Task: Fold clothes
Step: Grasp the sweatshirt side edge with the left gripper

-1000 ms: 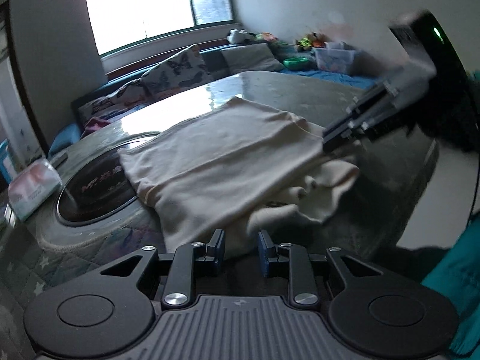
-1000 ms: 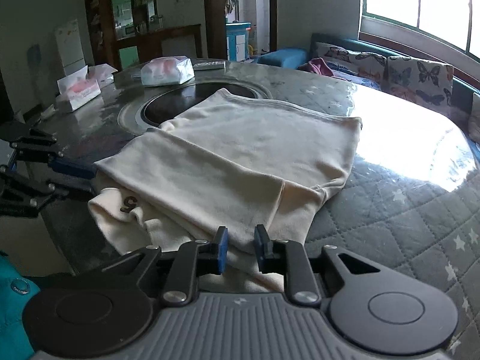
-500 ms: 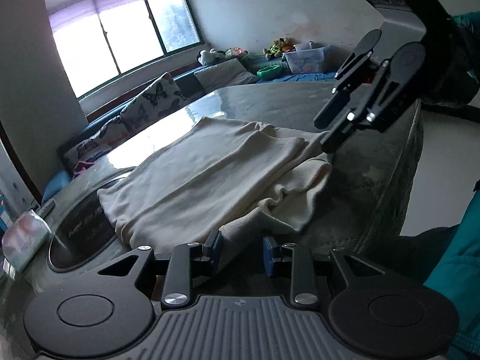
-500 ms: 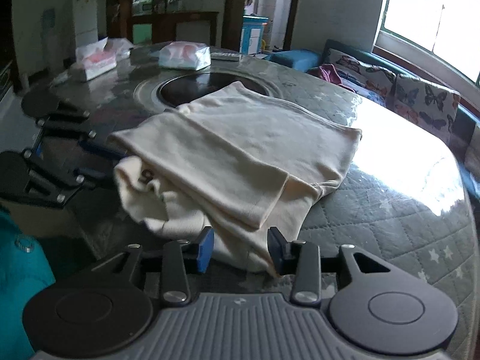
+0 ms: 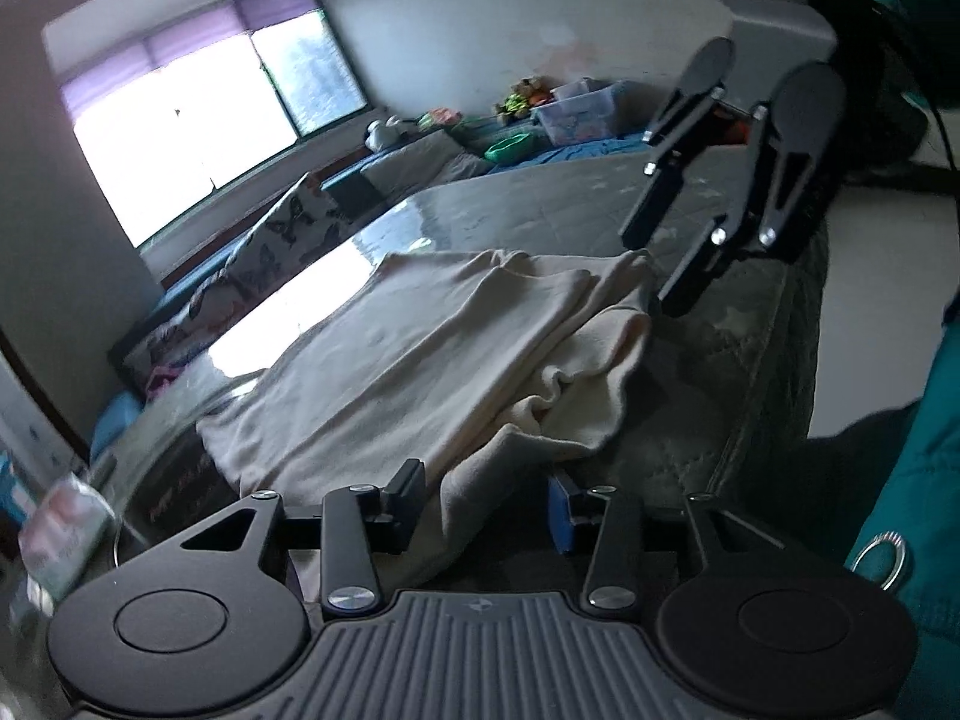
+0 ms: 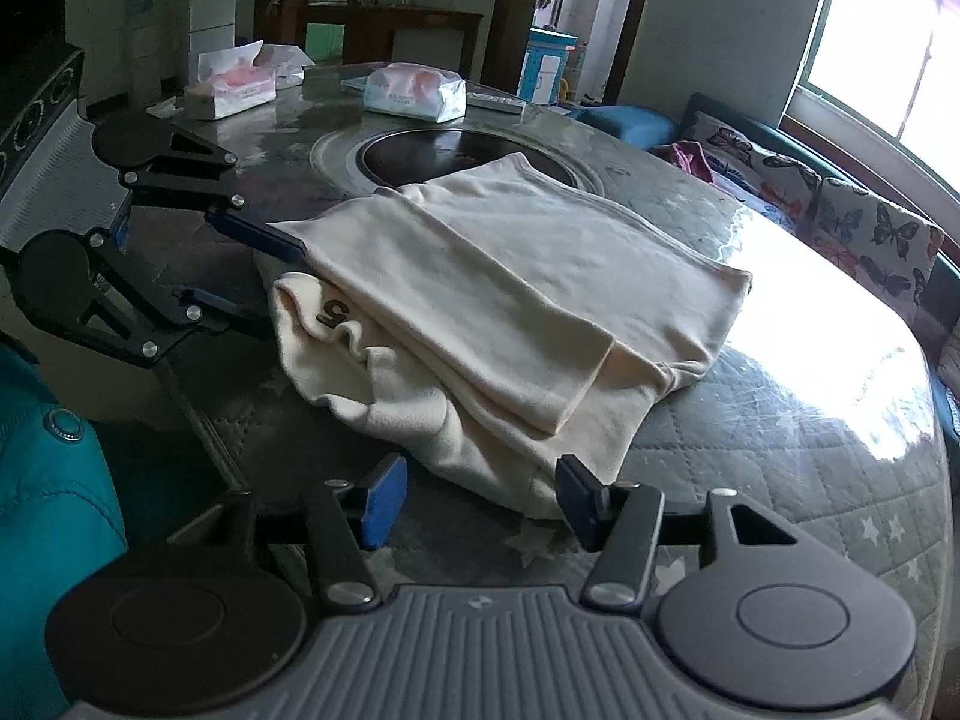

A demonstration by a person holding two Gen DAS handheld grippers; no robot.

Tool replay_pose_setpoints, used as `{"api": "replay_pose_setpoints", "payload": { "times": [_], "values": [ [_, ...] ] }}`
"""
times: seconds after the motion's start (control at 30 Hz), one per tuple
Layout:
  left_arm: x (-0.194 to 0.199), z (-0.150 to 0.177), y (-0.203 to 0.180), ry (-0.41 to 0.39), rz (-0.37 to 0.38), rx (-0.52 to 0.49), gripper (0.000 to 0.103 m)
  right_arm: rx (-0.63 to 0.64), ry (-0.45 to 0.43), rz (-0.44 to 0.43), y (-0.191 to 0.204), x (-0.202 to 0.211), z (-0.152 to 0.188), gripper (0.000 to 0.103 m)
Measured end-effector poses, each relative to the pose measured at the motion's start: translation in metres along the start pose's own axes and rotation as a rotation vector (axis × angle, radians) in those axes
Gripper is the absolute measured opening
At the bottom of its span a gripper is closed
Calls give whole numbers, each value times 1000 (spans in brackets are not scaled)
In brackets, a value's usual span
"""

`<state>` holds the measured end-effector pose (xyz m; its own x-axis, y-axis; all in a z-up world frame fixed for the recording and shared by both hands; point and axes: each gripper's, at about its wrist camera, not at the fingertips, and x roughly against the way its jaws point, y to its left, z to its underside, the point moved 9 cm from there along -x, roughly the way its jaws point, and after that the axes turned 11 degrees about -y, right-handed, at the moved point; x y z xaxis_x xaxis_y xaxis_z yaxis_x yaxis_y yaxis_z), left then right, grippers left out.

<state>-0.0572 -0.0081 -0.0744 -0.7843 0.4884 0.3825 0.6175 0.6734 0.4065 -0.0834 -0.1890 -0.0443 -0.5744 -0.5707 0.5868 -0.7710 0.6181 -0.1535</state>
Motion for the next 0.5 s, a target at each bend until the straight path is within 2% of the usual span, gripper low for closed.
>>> {"api": "replay_pose_setpoints", "payload": {
  "times": [0.13,0.27,0.3,0.37,0.5],
  "values": [
    [-5,1,-4,-16,26,-62,43,11,1,-3,0,0,-1,57],
    [-9,6,-2,-6,42,-64,21,18,-4,-3,1,0,-3,57],
    [-9,6,1,-4,47,-49,15,20,-4,-5,1,0,-3,57],
    [-9,4,6,-8,56,-13,9,26,-3,-6,0,0,-2,58],
    [-15,-7,30,-10,46,119,9,62,-11,-5,2,-2,-4,59]
  ]
}}
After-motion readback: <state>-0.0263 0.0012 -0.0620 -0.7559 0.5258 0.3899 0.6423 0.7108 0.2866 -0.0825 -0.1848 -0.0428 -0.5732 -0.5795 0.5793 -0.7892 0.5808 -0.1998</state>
